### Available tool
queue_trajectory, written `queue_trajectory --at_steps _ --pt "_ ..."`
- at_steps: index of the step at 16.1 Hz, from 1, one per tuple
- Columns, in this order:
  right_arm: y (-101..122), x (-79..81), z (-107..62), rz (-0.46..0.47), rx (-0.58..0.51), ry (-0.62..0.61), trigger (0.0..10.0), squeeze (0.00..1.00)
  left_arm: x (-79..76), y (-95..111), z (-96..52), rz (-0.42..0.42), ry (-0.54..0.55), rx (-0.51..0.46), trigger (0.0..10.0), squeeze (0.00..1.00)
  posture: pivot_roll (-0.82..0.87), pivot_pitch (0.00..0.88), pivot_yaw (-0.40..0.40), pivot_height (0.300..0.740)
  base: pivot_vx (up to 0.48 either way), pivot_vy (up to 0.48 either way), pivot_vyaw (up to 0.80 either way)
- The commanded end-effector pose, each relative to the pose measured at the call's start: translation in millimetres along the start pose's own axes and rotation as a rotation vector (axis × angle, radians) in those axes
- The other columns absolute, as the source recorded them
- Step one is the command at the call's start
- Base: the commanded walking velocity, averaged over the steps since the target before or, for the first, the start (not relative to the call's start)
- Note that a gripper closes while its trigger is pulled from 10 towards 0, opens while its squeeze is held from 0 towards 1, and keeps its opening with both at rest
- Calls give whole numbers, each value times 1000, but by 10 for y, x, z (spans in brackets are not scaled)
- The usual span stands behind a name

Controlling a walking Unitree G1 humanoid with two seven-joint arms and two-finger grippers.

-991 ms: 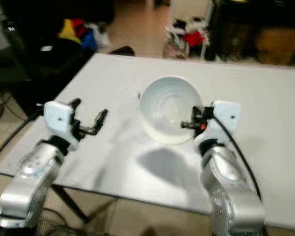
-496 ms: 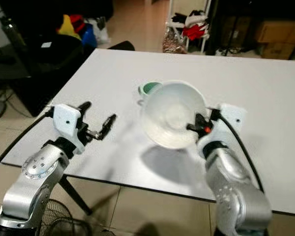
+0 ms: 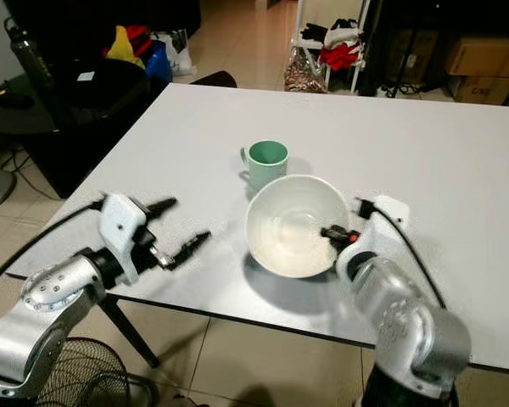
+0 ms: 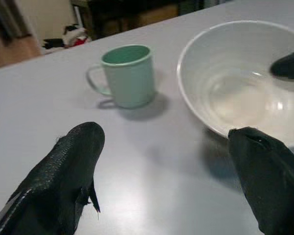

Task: Setting the table

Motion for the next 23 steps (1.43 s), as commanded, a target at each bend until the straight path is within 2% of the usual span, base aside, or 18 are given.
queue_trajectory --at_steps 1,5,9,13,16,17,20,23 --pt "71 35 2 19 -7 22 10000 0 -30 21 -3 10 -19 4 10000 0 35 0 72 740 0 0 0" --pt "232 -176 163 149 22 -11 10000 0 -82 33 16 6 -54 7 10000 0 34 0 72 740 0 0 0" --pt "247 -255 281 210 67 1 10000 0 -118 35 24 6 -71 8 10000 0 39 0 63 740 0 0 0" --pt "255 -436 417 277 114 -56 10000 0 -136 36 32 7 -77 10 10000 0 48 0 59 740 0 0 0" --pt "181 -567 372 313 161 -92 10000 0 -142 28 18 8 -76 15 10000 0 49 0 63 740 0 0 0" --pt "166 -609 311 326 171 -94 10000 0 -139 40 15 9 -74 13 10000 0 52 0 61 740 0 0 0" --pt "124 -880 74 389 174 -161 10000 0 -134 51 -2 6 -76 13 10000 0 52 0 64 740 0 0 0" --pt "-17 -1010 -95 407 199 -210 10000 0 -183 23 -16 -14 -105 29 10000 0 42 0 72 740 0 0 0"
Point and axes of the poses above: a point about 5 cm out from each wrist's last joint towards the gripper, its own z axis pointing out of the wrist towards the gripper, its own y axis along the axis of the wrist's last joint, x = y × z, the point moved 6 cm from there along z, pointing out of the wrist towards the gripper, and after that the axes turned 7 degrees about -z, right-handed, at the moved point
